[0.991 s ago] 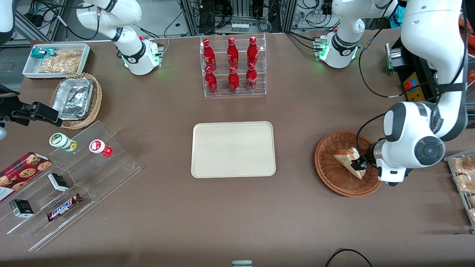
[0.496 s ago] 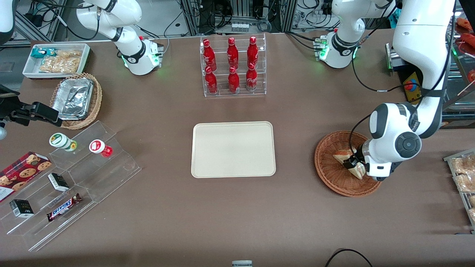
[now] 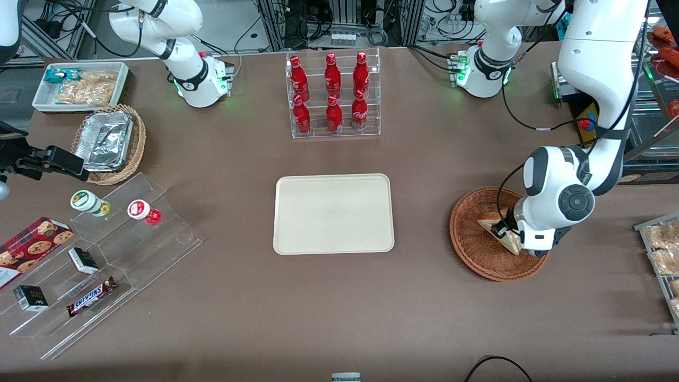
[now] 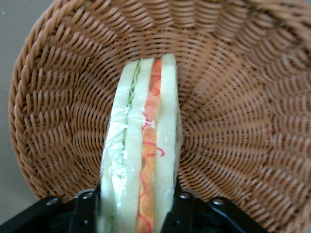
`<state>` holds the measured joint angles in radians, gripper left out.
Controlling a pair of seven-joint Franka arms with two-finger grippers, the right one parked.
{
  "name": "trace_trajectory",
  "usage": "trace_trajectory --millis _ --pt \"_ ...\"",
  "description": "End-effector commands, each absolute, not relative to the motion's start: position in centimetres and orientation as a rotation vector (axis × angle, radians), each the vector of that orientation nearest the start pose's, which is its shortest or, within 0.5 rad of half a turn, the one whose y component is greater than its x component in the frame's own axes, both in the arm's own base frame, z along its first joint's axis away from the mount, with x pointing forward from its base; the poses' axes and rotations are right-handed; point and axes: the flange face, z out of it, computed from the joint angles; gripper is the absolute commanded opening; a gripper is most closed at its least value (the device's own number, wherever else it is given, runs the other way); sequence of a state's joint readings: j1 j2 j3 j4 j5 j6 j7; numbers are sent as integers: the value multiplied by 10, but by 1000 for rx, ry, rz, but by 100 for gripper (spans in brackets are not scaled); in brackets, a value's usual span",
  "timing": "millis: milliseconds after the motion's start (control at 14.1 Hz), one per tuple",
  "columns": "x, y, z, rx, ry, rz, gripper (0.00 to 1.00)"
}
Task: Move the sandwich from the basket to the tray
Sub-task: 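Lower the left gripper into the wicker basket and grasp the sandwich, then lift the sandwich and carry it with the left gripper over the cream tray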
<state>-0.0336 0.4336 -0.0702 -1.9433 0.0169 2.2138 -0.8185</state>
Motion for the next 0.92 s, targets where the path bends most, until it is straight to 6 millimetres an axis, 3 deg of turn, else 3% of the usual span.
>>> trace_trajectory --millis 0,212,425,566,850 --pt "611 -86 287 -2883 -1019 232 26" --pt "619 -150 336 -2906 -874 258 26" --pt "602 -253 368 -2975 -646 204 27" --pt "587 -325 366 -3015 -485 175 27" --pt "558 -447 327 -3059 -231 161 27"
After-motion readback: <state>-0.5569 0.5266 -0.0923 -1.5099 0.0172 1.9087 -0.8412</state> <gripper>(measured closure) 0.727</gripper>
